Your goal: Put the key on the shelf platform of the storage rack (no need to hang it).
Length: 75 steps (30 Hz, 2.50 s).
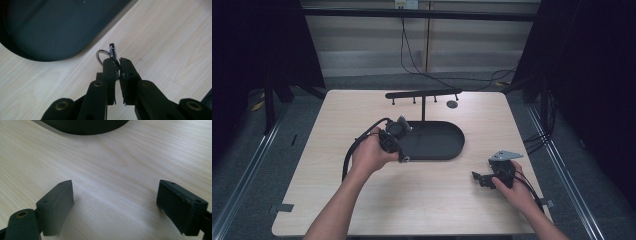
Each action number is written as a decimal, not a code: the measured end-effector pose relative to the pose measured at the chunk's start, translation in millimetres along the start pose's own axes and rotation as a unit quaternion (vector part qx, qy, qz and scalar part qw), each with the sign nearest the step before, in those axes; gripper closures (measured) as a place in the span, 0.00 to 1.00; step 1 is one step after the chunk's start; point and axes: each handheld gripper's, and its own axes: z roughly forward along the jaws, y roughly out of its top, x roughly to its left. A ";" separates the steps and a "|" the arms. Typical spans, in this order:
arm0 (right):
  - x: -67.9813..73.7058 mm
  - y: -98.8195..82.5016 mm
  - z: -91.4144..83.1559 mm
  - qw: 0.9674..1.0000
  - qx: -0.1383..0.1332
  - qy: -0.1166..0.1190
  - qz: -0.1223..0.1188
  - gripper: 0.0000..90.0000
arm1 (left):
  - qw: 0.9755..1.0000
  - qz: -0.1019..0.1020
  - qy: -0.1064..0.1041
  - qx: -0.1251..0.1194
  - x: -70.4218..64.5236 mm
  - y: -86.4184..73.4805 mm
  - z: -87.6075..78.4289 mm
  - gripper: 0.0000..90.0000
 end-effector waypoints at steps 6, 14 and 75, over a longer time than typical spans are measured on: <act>0.2 0.1 0.1 1.000 0.000 0.001 0.002 0.15 | 1.000 -0.012 -0.001 0.001 10.2 6.4 -1.2 0.93; 0.1 0.2 0.2 1.000 0.000 0.001 0.001 0.15 | 1.000 -0.021 0.002 -0.009 16.5 14.3 1.5 0.93; 0.1 0.2 0.1 1.000 0.000 0.001 0.001 0.15 | 0.996 -0.063 0.049 -0.040 41.7 44.0 61.9 0.93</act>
